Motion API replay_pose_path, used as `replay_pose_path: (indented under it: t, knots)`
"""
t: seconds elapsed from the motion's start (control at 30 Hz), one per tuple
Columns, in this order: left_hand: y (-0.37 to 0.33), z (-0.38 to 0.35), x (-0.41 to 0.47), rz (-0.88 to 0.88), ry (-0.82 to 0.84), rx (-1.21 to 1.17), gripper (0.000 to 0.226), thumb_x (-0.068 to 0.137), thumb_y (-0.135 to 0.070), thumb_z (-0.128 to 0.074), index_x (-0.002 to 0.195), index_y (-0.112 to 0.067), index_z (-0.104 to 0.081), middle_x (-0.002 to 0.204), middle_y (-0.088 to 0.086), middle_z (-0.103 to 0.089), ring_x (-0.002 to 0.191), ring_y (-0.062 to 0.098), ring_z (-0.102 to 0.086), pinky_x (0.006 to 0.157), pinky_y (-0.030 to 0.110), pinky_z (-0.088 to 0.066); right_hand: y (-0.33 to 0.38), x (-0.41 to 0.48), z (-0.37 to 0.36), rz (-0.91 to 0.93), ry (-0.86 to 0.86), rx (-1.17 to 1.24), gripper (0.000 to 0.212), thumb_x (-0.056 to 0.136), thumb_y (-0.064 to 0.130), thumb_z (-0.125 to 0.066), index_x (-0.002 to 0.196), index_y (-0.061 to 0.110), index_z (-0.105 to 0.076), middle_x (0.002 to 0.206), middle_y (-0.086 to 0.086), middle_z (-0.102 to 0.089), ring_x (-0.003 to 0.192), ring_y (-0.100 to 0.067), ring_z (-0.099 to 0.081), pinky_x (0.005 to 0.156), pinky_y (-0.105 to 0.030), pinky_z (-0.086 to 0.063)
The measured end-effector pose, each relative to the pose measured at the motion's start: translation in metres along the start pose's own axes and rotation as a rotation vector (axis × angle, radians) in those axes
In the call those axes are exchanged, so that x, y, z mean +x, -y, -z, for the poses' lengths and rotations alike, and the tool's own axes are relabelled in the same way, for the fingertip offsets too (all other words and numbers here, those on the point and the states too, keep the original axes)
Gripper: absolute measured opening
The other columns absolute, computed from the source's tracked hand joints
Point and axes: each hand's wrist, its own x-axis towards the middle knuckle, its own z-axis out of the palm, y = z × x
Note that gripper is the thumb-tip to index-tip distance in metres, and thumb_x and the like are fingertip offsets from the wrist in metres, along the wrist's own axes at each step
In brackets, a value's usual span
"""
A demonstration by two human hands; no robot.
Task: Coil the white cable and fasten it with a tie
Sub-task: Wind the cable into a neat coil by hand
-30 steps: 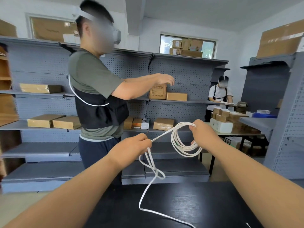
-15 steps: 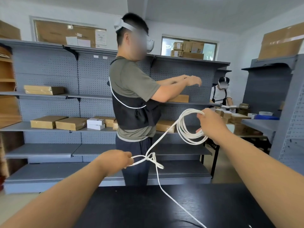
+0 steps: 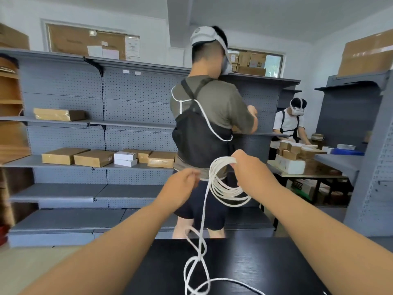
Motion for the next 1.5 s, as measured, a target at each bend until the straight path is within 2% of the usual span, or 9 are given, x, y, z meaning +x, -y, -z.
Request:
replay_pose_path:
  t: [0.1,0.2,0.37,0.5,0.67,0.93,1.17,1.3,1.5]
  knots:
    - [-0.015,-0.013,-0.007,-0.095,-0.036,-0.422,0.037,0.090,-0.052,-0.039,0.119,-0.034,-0.054,0.113,-0.007,-0.064,0.105,0.014,-0.062,0.102,0.041,-0.042,0.003,-0.008,-0.002,0.016,0.009,-0.005,0.012,0.100,0.021,-0.033,0.092,0.013,-0.037,0.071,-0.005,-0.048,0.076,-0.032,-0.055,0.065,-0.039,-0.042]
    - [-0.018,-0.021,-0.023,-0.262,-0.031,-0.259,0.055,0.089,-0.047,-0.053,0.137,-0.036,-0.031,0.113,-0.025,-0.053,0.098,0.005,-0.060,0.090,0.020,-0.046,0.007,-0.018,-0.001,0.009,0.057,-0.043,0.003,0.097,0.012,-0.036,0.095,0.013,-0.037,0.079,-0.005,-0.048,0.085,-0.031,-0.056,0.068,-0.038,-0.042]
    - [-0.005,-0.034,-0.029,-0.362,-0.108,0.346,0.069,0.091,-0.045,-0.051,0.147,-0.034,-0.014,0.131,-0.004,-0.054,0.108,0.017,-0.058,0.089,0.033,-0.048,0.005,-0.033,0.001,0.058,0.136,-0.123,0.014,0.099,0.020,-0.037,0.108,0.010,-0.041,0.106,-0.014,-0.059,0.097,-0.032,-0.057,0.070,-0.035,-0.039]
    - [-0.005,-0.045,-0.041,-0.227,0.001,0.095,0.060,0.093,-0.047,-0.044,0.145,-0.037,-0.017,0.114,-0.008,-0.063,0.091,0.004,-0.065,0.083,0.020,-0.049,-0.007,-0.033,0.005,0.017,0.124,-0.096,0.015,0.100,0.021,-0.037,0.109,0.010,-0.041,0.101,-0.014,-0.058,0.095,-0.031,-0.058,0.069,-0.034,-0.038]
    - [-0.018,-0.053,-0.046,-0.025,0.162,-0.018,0.046,0.091,-0.059,-0.034,0.118,-0.026,-0.050,0.073,-0.004,-0.063,0.060,0.007,-0.059,0.069,0.026,-0.049,-0.036,-0.032,0.018,0.029,0.040,-0.085,0.002,0.099,0.013,-0.036,0.097,0.015,-0.036,0.069,0.002,-0.039,0.077,-0.023,-0.049,0.055,-0.030,-0.034]
    - [-0.060,-0.078,-0.021,-0.047,-0.244,-0.207,0.040,0.093,-0.044,-0.045,0.064,-0.020,-0.055,0.042,-0.011,-0.035,0.048,0.009,-0.034,0.053,0.028,-0.028,-0.079,-0.047,0.042,0.140,0.134,-0.148,0.013,0.099,0.013,-0.034,0.089,0.017,-0.027,0.088,-0.004,-0.055,0.079,-0.027,-0.049,0.057,-0.028,-0.030]
    - [-0.089,-0.115,-0.028,0.044,-0.185,-0.307,0.041,0.095,-0.045,-0.041,0.071,-0.013,-0.050,0.059,0.001,-0.045,0.050,0.009,-0.038,0.048,0.021,-0.031,-0.098,-0.044,0.060,0.029,0.027,0.159,0.012,0.100,0.021,-0.031,0.099,0.016,-0.042,0.093,-0.010,-0.058,0.084,-0.028,-0.059,0.072,-0.037,-0.046]
    - [-0.107,-0.125,-0.035,0.164,-0.190,-0.492,0.052,0.097,-0.052,-0.027,0.097,-0.018,-0.066,0.093,0.001,-0.071,0.087,0.018,-0.062,0.076,0.032,-0.049,-0.100,-0.043,0.055,0.001,-0.094,0.238,0.011,0.101,0.020,-0.031,0.098,0.017,-0.041,0.090,-0.006,-0.057,0.081,-0.025,-0.059,0.064,-0.032,-0.040]
    - [-0.105,-0.135,-0.044,-0.080,-0.313,-0.355,0.024,0.096,-0.043,-0.039,0.101,-0.026,-0.055,0.094,-0.003,-0.068,0.091,0.010,-0.063,0.083,0.026,-0.048,-0.095,-0.040,0.032,-0.102,-0.167,0.602,0.016,0.100,0.023,-0.034,0.099,0.016,-0.048,0.088,-0.007,-0.061,0.072,-0.025,-0.065,0.061,-0.033,-0.046]
